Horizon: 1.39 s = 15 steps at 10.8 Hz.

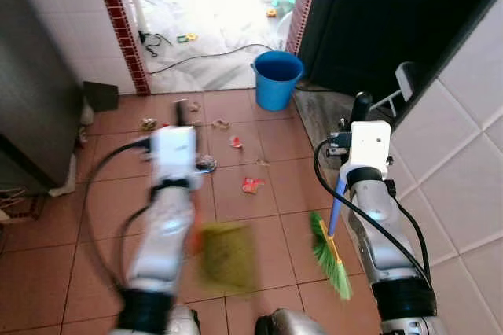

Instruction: Sweep floor

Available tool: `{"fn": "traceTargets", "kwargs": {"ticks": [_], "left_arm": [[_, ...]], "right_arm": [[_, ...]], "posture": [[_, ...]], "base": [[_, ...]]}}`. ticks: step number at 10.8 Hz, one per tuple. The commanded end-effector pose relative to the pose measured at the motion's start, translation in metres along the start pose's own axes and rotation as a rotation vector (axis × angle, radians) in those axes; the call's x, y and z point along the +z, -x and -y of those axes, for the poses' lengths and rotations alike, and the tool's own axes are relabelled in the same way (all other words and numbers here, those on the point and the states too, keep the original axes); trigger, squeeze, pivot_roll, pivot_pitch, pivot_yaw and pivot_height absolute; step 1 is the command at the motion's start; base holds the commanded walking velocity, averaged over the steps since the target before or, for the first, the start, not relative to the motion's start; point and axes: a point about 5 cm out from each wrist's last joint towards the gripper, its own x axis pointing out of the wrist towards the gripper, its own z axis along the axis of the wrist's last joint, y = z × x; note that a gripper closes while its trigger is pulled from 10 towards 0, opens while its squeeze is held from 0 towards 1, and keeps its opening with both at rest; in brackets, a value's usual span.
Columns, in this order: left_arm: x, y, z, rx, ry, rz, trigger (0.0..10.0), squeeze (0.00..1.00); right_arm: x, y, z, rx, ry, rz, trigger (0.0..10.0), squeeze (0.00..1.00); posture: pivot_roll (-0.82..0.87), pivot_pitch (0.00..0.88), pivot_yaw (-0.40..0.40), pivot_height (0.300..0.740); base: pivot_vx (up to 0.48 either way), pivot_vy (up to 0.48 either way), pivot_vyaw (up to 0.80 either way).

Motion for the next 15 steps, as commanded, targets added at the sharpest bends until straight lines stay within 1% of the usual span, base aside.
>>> {"fn": "traceTargets", "kwargs": {"ticks": [1, 2, 3, 5, 6, 7, 8, 9, 10, 11, 13, 15], "left_arm": [[0.010, 0.000, -0.022, 0.084, -0.062, 0.068, 10.0, 0.00], [0.009, 0.006, -0.040, 0.124, -0.107, 0.070, 10.0, 0.00], [0.009, 0.016, -0.054, 0.131, -0.153, 0.077, 10.0, 0.00], [0.017, 0.030, -0.072, 0.147, -0.227, 0.109, 10.0, 0.00], [0.019, 0.038, -0.083, 0.147, -0.246, 0.096, 10.0, 0.00], [0.021, 0.044, -0.074, 0.058, -0.278, 0.118, 10.0, 0.00], [0.020, 0.041, -0.067, 0.035, -0.255, 0.126, 10.0, 0.00], [0.024, 0.028, -0.051, 0.027, -0.212, 0.159, 10.0, 0.00], [0.030, 0.019, -0.037, 0.017, -0.151, 0.167, 10.0, 0.00], [0.033, 0.013, -0.026, -0.021, -0.130, 0.180, 10.0, 0.00], [0.038, -0.001, -0.008, -0.059, -0.075, 0.199, 10.0, 0.00], [0.039, -0.006, -0.006, -0.055, -0.063, 0.198, 10.0, 0.00]], "right_arm": [[0.008, -0.001, 0.005, -0.022, -0.001, 0.041, 10.0, 0.00], [0.008, -0.001, 0.005, -0.018, -0.002, 0.039, 10.0, 0.00], [0.007, -0.002, 0.003, -0.009, -0.006, 0.036, 10.0, 0.00], [0.007, -0.003, 0.003, 0.002, -0.007, 0.035, 10.0, 0.00], [0.007, -0.003, 0.002, 0.006, -0.008, 0.033, 10.0, 0.00], [0.006, -0.004, -0.001, 0.014, -0.011, 0.031, 10.0, 0.00], [0.007, -0.005, -0.002, 0.020, -0.015, 0.035, 10.0, 0.00], [0.009, -0.006, -0.004, 0.026, -0.019, 0.041, 10.0, 0.00], [0.011, -0.007, -0.002, 0.026, -0.022, 0.048, 10.0, 0.00], [0.012, -0.008, -0.002, 0.028, -0.025, 0.053, 10.0, 0.00], [0.013, -0.009, -0.001, 0.030, -0.033, 0.061, 10.0, 0.00], [0.013, -0.009, -0.001, 0.030, -0.034, 0.063, 10.0, 0.00]], "posture": [[0.00, 0.086, -0.030, 0.740], [0.01, 0.090, -0.035, 0.740], [0.02, 0.094, -0.039, 0.740], [0.04, 0.097, -0.046, 0.740], [0.05, 0.099, -0.048, 0.740], [0.05, 0.098, -0.050, 0.740], [0.05, 0.096, -0.051, 0.740], [0.04, 0.084, -0.050, 0.740], [0.03, 0.076, -0.050, 0.740], [0.01, 0.067, -0.047, 0.740], [0.00, 0.058, -0.045, 0.740], [0.00, 0.058, -0.042, 0.740]], "base": [[0.000, 0.000, 0.00], [0.000, 0.000, 0.00], [0.000, 0.000, 0.00], [0.000, 0.000, 0.00], [0.000, 0.000, 0.00], [0.000, 0.000, 0.00], [0.000, 0.000, 0.00], [0.000, 0.000, 0.00], [0.000, 0.000, 0.00], [0.000, 0.000, 0.00], [0.000, 0.000, 0.00], [0.000, 0.000, 0.00]]}}
